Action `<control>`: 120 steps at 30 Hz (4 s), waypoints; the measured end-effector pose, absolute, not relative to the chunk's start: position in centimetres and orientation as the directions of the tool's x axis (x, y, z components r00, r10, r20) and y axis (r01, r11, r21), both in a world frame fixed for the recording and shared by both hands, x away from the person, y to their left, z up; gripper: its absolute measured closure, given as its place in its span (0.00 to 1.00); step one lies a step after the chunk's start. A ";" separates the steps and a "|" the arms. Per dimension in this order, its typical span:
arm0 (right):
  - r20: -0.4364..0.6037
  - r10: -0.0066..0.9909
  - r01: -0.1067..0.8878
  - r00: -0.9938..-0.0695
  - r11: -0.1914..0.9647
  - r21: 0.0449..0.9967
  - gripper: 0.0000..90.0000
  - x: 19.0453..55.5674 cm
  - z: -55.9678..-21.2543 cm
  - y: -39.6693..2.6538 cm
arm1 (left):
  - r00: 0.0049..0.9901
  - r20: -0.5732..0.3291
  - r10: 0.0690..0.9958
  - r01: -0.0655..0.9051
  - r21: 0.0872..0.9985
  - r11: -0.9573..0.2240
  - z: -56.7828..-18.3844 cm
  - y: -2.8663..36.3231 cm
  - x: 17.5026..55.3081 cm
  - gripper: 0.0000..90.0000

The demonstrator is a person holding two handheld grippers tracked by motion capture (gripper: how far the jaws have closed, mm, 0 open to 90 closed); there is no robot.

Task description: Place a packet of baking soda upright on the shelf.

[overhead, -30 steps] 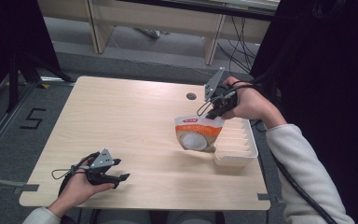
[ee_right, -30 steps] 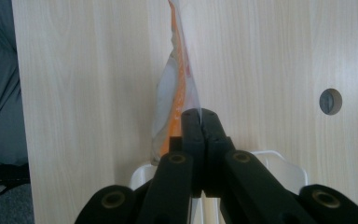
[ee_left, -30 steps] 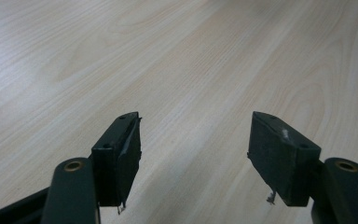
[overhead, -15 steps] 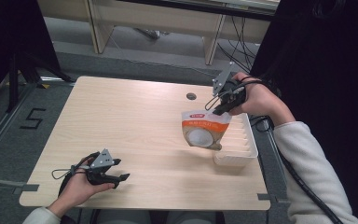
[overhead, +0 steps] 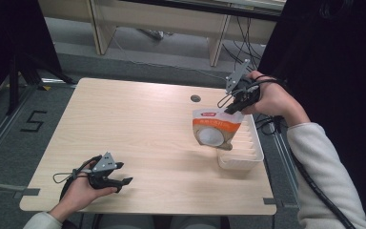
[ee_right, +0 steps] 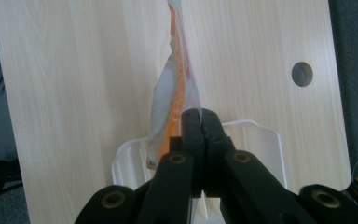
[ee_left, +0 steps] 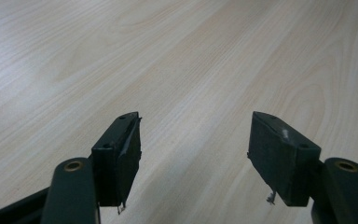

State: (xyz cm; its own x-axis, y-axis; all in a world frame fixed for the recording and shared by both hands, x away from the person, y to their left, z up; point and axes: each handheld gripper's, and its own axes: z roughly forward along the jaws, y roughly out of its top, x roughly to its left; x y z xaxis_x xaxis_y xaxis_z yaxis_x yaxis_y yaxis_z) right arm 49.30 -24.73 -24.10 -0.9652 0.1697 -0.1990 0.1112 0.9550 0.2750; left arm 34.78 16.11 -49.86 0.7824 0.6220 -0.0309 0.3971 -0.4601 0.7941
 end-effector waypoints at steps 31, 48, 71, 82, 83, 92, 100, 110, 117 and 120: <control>-0.201 0.220 0.163 -0.955 0.950 0.265 1.00 50.1 -23.7 -28.2 | 0.787 -0.026 0.616 0.391 0.794 -0.466 -49.8 16.2 34.9 0.37; -0.191 0.214 0.165 -0.958 0.957 0.240 1.00 50.3 -24.1 -29.4 | 0.782 -0.036 0.623 0.400 0.794 -0.457 -49.9 16.1 34.8 0.37; -0.200 0.172 0.129 -0.965 0.969 0.212 1.00 50.4 -23.9 -30.3 | 0.785 -0.029 0.619 0.395 0.794 -0.463 -49.9 16.1 34.9 0.37; -0.201 0.178 0.132 -0.963 0.966 0.221 1.00 50.3 -23.7 -30.4 | 0.786 -0.027 0.617 0.392 0.794 -0.464 -49.8 16.2 34.9 0.37; -0.200 0.179 0.134 -0.963 0.966 0.220 1.00 50.3 -23.7 -30.4 | 0.787 -0.025 0.617 0.390 0.794 -0.466 -49.8 16.2 34.9 0.37; -0.215 0.171 0.123 -0.962 0.968 0.221 1.00 50.2 -23.4 -30.6 | 0.788 -0.023 0.615 0.389 0.794 -0.467 -49.8 16.2 34.9 0.37; -0.223 0.157 0.106 -0.962 0.969 0.224 1.00 50.0 -23.1 -30.6 | 0.788 -0.024 0.615 0.389 0.794 -0.467 -49.9 16.1 34.9 0.37; -0.204 0.138 0.093 -0.969 0.972 0.217 1.00 49.9 -23.1 -30.6 | 0.788 -0.025 0.615 0.389 0.794 -0.467 -49.9 16.1 34.9 0.37; -0.203 0.131 0.091 -0.970 0.976 0.198 1.00 50.1 -23.4 -30.8 | 0.786 -0.030 0.618 0.394 0.794 -0.463 -49.9 16.1 34.9 0.37; -0.204 0.122 0.085 -0.971 0.979 0.185 1.00 50.2 -23.6 -30.8 | 0.788 -0.025 0.615 0.389 0.794 -0.467 -49.9 16.2 34.9 0.37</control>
